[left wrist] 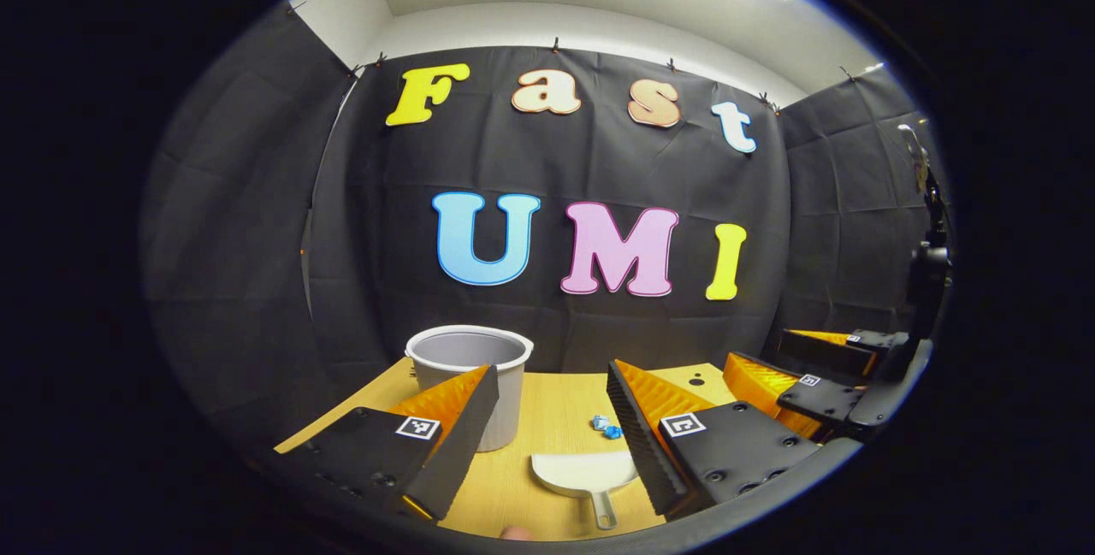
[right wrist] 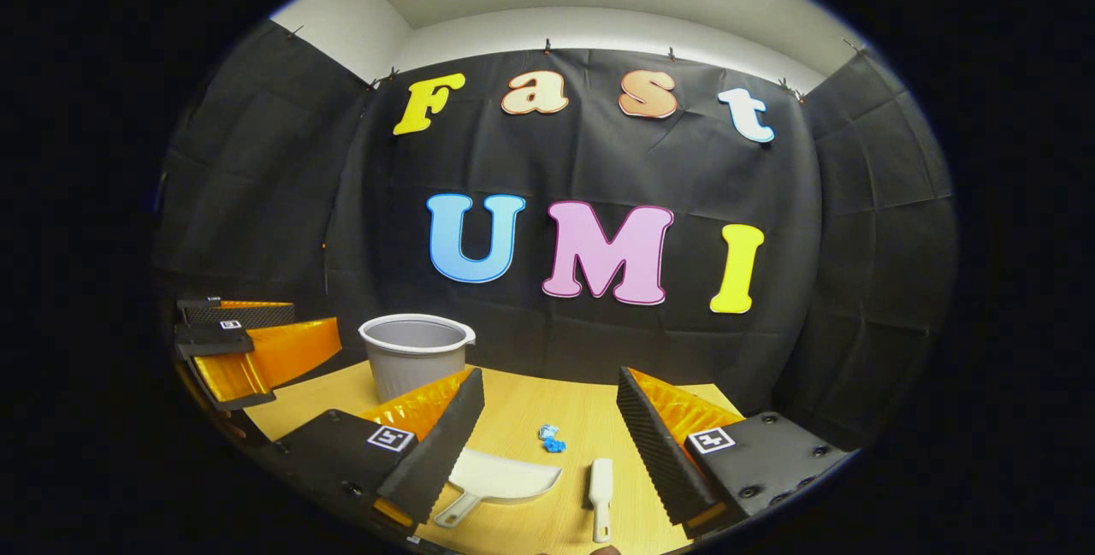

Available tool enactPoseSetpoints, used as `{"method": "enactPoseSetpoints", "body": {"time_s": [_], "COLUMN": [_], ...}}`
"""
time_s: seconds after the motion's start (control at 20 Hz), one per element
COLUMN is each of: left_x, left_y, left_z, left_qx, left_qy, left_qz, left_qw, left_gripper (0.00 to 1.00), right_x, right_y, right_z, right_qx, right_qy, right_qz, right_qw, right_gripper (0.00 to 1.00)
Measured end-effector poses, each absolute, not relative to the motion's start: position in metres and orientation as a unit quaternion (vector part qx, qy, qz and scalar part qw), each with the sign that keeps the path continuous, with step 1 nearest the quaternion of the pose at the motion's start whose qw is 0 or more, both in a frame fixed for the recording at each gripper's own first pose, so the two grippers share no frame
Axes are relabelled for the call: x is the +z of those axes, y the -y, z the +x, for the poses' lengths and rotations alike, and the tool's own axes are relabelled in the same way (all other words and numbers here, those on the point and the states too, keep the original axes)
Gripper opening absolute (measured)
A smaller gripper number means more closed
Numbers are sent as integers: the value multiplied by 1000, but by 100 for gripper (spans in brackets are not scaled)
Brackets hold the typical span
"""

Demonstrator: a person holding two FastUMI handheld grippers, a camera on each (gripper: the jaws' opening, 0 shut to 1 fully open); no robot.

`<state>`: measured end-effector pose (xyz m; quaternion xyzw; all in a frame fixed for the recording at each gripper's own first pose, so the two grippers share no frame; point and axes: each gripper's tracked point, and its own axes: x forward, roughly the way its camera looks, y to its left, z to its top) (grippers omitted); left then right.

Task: Pick up the small broom and dustpan from the desktop, sweep the trash into the dustpan with the broom, and then empty the trash into the garbage bin.

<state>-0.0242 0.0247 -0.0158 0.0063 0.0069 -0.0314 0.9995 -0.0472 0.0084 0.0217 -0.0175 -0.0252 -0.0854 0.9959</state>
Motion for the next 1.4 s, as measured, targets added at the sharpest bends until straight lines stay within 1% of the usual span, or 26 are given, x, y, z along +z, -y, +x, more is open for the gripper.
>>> {"method": "enactPoseSetpoints", "body": {"time_s": [0.1, 0.15, 0.2, 0.25, 0.3, 0.35, 0.4, 0.7, 1.0, 1.2, 1.35, 1.4], "left_x": [-20, -19, -19, -18, -19, -19, -21, -34, -56, -95, -144, -164], "left_y": [-18, -14, -12, -11, -8, -4, -1, 12, 26, 35, 39, 41], "left_z": [-24, -23, -22, -18, -16, -12, -8, 16, 39, 48, 48, 44], "left_qx": [-39, -44, -45, -47, -49, -51, -53, -53, -58, -64, -63, -60], "left_qy": [-17, -19, -18, -17, -17, -18, -21, -51, -85, -139, -210, -244], "left_qz": [-5, -5, -1, 6, 10, 13, 14, 6, 9, 16, 26, 32], "left_qw": [999, 999, 999, 999, 999, 998, 998, 997, 995, 988, 975, 967], "left_gripper": [76, 76, 76, 76, 76, 76, 76, 76, 76, 76, 77, 77], "right_x": [22, 23, 23, 24, 22, 21, 19, 9, 0, -7, -14, -15], "right_y": [-2, 1, 3, 6, 9, 16, 22, 55, 71, 84, 94, 100], "right_z": [-47, -47, -46, -45, -43, -41, -40, -25, -4, 8, 16, 19], "right_qx": [-91, -95, -98, -98, -98, -101, -103, -116, -110, -106, -105, -106], "right_qy": [23, 25, 26, 26, 24, 21, 19, 7, -2, -5, -15, -16], "right_qz": [-21, -18, -14, -11, -14, -18, -17, 0, 6, 7, 26, 29], "right_qw": [995, 995, 995, 995, 995, 995, 994, 993, 994, 994, 994, 994], "right_gripper": [100, 97, 97, 100, 97, 97, 100, 100, 100, 100, 100, 100]}}
